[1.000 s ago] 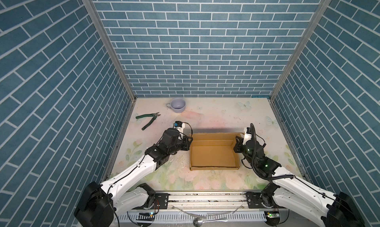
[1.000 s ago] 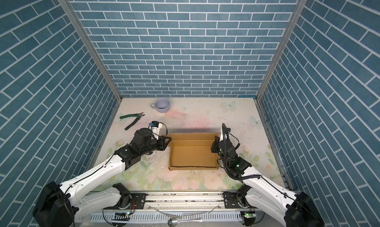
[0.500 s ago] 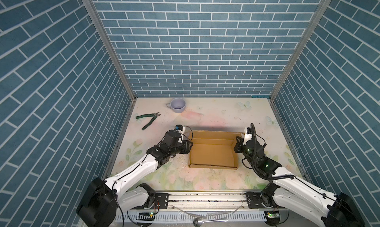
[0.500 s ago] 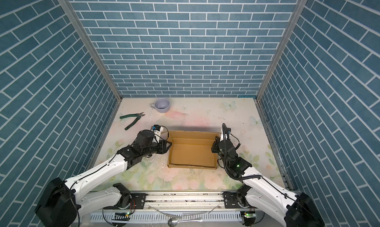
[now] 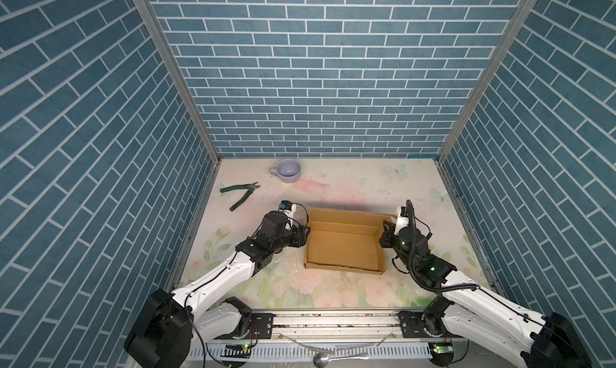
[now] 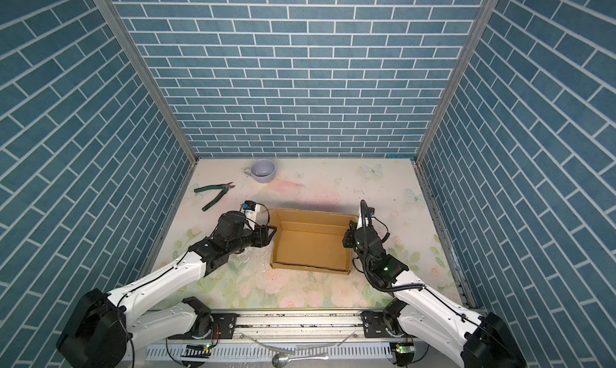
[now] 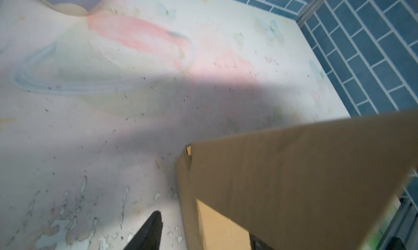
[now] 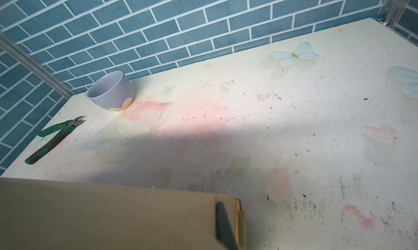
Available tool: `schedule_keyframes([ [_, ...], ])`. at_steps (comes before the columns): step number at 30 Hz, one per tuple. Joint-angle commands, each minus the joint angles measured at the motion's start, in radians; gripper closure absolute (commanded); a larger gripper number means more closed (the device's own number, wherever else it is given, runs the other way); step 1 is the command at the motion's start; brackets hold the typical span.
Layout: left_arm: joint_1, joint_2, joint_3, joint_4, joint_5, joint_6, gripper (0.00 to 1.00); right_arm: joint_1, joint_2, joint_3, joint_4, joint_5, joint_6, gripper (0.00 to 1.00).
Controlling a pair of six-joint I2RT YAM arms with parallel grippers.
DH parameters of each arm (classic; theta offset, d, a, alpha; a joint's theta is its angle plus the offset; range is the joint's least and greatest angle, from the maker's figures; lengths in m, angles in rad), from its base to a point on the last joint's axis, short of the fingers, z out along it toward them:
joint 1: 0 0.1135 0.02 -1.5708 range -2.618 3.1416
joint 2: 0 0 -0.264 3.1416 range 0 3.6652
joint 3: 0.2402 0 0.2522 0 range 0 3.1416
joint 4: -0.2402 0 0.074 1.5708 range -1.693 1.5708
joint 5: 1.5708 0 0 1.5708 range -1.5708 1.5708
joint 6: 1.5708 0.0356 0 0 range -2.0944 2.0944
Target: Fold the paper box
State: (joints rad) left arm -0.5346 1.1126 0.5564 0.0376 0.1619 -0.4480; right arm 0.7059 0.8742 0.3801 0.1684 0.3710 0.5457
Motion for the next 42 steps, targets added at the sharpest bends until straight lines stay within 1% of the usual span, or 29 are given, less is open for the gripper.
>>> schedule_keyframes([
  [1, 0.022, 0.037, 0.007, 0.106, 0.026, 0.037, 0.44, 0.002, 0.001, 0.004, -0.029, -0.005, 0.033, 1.00],
  [4, 0.022, 0.093, 0.040, 0.130, 0.077, 0.024, 0.55, 0.002, 0.001, 0.016, -0.036, -0.010, 0.025, 1.00],
  [5, 0.021, 0.107, 0.044, 0.142, 0.091, 0.015, 0.60, 0.002, 0.001, 0.019, -0.041, -0.009, 0.023, 1.00],
  [7, 0.020, 0.124, 0.042, 0.160, 0.113, 0.000, 0.67, 0.004, -0.003, 0.022, -0.043, -0.008, 0.022, 1.00],
  [11, 0.015, 0.132, 0.034, 0.191, 0.122, -0.014, 0.69, 0.003, 0.002, 0.017, -0.044, -0.008, 0.031, 1.00],
  [16, 0.015, 0.156, 0.052, 0.190, 0.118, 0.024, 0.81, 0.007, 0.020, 0.026, -0.035, -0.006, 0.033, 1.00],
  [19, 0.013, 0.189, 0.061, 0.212, 0.136, 0.015, 0.88, 0.011, 0.032, 0.038, -0.035, -0.009, 0.029, 1.00],
  [24, -0.013, 0.216, 0.067, 0.227, 0.122, 0.008, 0.95, 0.017, 0.047, 0.046, -0.034, -0.003, 0.029, 1.00],
  [27, -0.023, 0.230, 0.049, 0.242, 0.118, -0.003, 1.00, 0.019, 0.049, 0.048, -0.033, -0.001, 0.030, 1.00],
  [30, -0.036, 0.218, 0.005, 0.252, 0.095, 0.000, 1.00, 0.023, 0.043, 0.048, -0.038, 0.004, 0.028, 1.00],
  [32, -0.034, 0.192, -0.004, 0.226, 0.086, 0.008, 1.00, 0.028, 0.041, 0.043, -0.040, 0.009, 0.021, 1.00],
  [33, -0.030, 0.169, 0.005, 0.191, 0.083, 0.019, 0.99, 0.029, 0.039, 0.044, -0.047, 0.013, 0.013, 1.00],
  [34, -0.026, 0.132, 0.022, 0.139, 0.081, 0.033, 0.95, 0.030, 0.034, 0.046, -0.059, 0.021, 0.005, 1.00],
  [36, -0.023, 0.055, 0.065, 0.030, 0.069, 0.072, 0.81, 0.030, 0.017, 0.046, -0.069, 0.036, -0.017, 1.00],
  [38, -0.015, -0.011, 0.115, -0.109, 0.072, 0.142, 0.60, 0.029, 0.012, 0.051, -0.080, 0.040, -0.035, 1.00],
  [39, -0.007, -0.028, 0.133, -0.161, 0.072, 0.164, 0.54, 0.029, 0.013, 0.054, -0.084, 0.037, -0.039, 1.00],
  [40, 0.012, -0.042, 0.137, -0.204, 0.094, 0.180, 0.48, 0.029, 0.016, 0.054, -0.083, 0.032, -0.041, 1.00],
  [42, 0.059, -0.046, 0.163, -0.248, 0.150, 0.199, 0.43, 0.029, 0.024, 0.054, -0.081, 0.025, -0.041, 1.00],
])
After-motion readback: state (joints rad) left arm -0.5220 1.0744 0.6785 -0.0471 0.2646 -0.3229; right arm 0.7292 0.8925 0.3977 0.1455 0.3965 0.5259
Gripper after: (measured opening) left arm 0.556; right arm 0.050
